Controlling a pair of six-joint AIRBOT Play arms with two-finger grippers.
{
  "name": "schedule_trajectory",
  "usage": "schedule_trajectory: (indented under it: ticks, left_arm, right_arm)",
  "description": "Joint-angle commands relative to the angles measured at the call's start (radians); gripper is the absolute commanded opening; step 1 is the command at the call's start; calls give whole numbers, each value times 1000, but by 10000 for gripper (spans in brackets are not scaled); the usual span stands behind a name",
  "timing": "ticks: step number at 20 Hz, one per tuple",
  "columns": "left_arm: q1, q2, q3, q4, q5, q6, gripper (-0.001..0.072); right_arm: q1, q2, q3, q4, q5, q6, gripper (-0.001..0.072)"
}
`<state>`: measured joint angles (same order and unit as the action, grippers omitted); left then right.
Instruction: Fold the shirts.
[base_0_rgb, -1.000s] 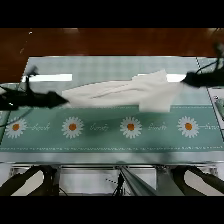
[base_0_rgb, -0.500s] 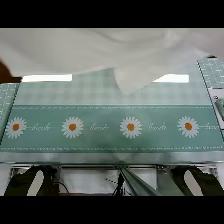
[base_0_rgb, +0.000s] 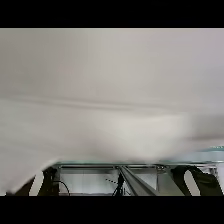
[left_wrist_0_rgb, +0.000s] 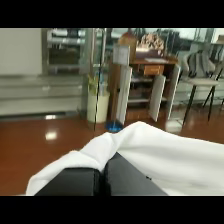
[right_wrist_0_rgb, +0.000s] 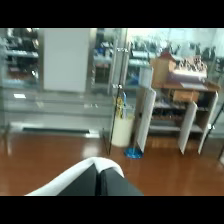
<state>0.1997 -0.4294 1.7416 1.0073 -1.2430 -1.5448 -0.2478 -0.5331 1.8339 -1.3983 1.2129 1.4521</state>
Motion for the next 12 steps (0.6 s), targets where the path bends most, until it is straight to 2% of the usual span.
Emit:
schedule_trajectory:
  ticks: [1, 4, 5, 8, 12]
  left_arm:
    - [-1, -2, 8, 40, -136, -69, 29]
    - [-1, -79, -17, 55, -384, -136, 29]
    - [-1, -105, -49, 55, -420, -145, 29]
    - [-1, -166, -198, 55, -373, -113, 29]
    - [-1, -278, -417, 55, -211, -56, 29]
  right_arm:
    - [0, -30, 16, -40, 238, -21, 36]
    - [0, -122, 16, -16, 333, -40, 36]
    - [0, -171, 16, 2, 362, -43, 36]
    - [0, -362, 13, 79, 471, -44, 36]
    - [0, -648, 5, 157, 399, -50, 36]
